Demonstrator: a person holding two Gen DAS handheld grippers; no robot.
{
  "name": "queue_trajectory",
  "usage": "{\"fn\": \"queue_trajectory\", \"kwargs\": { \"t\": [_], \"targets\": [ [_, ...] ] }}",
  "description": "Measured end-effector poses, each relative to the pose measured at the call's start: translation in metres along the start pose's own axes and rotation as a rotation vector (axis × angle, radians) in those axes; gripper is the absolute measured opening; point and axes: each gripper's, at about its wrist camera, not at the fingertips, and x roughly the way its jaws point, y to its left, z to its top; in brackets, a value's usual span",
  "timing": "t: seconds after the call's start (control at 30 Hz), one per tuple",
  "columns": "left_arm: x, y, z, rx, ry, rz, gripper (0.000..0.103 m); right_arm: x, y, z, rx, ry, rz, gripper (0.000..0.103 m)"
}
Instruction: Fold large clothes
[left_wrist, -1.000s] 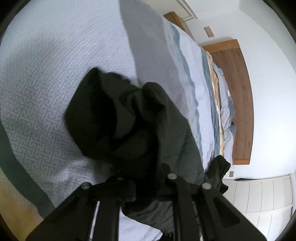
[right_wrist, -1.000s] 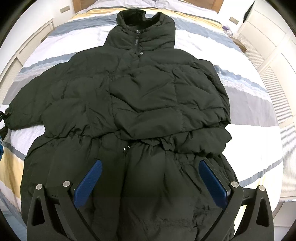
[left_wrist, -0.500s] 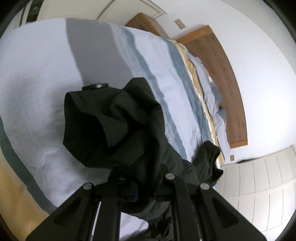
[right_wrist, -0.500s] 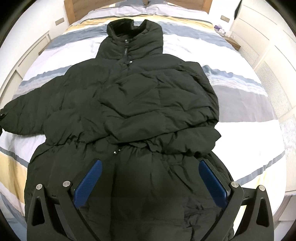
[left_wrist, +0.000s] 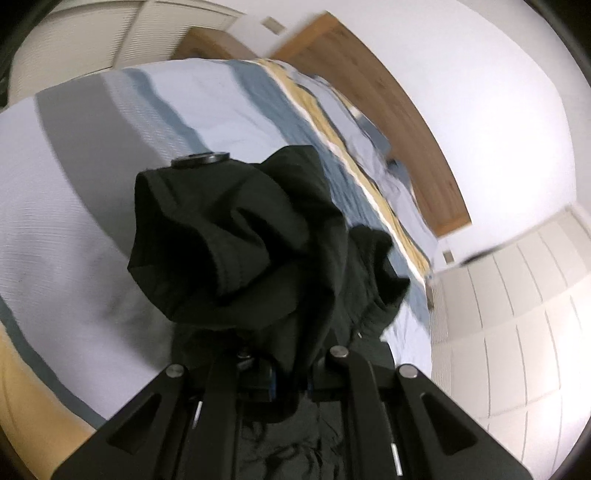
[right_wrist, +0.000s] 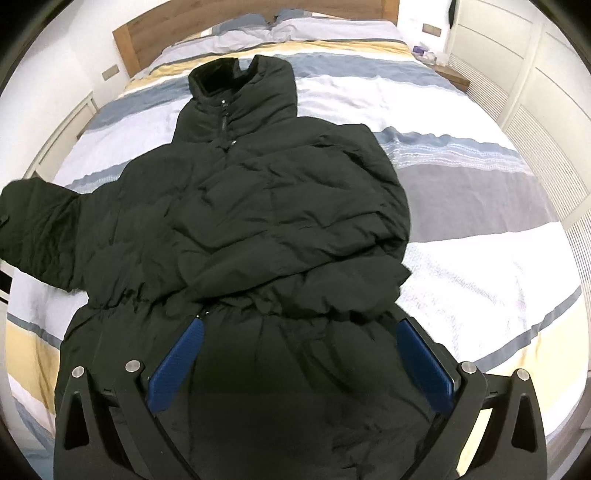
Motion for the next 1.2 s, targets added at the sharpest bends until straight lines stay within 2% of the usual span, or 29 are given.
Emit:
{"fn": "queue_trajectory", "kwargs": {
  "t": [0.23,0.4,0.53,0.63,0.8,1.03,1.2],
  "targets": [
    [0.042,-0.069,-0.046,0.074,0.083,-0.022,0.009,-0.007,-0.044,0.003,0.015,-0.025,0.000,0.102],
    [0.075,-0.103,-0.077,0.103,0.145,-0.021,0.009,-0.012,-0.076,0.005,0.042,-0.039,-0.012,0.102],
    [0.102,-0.124,-0.100,0.151,0.191,0.003,0.009,-0.012,-0.094,0.002,0.061,-0.037,-0.017,0.102],
    [0.126,-0.139,-0.123,0.207,0.230,0.049,0.009,-0.011,-0.104,-0.003,0.065,-0.028,-0.022,0.102],
    [0.160,-0.159,-0.161,0.283,0.296,0.102,0.009,-0.008,-0.122,-0.013,0.082,-0.012,-0.031,0.102],
    [0.180,-0.167,-0.204,0.372,0.361,0.181,0.010,-0.006,-0.136,-0.022,0.093,0.000,-0.038,0.102],
    [0.192,-0.167,-0.204,0.333,0.376,0.164,0.023,-0.005,-0.140,-0.026,0.095,0.004,-0.040,0.102]
  ]
}}
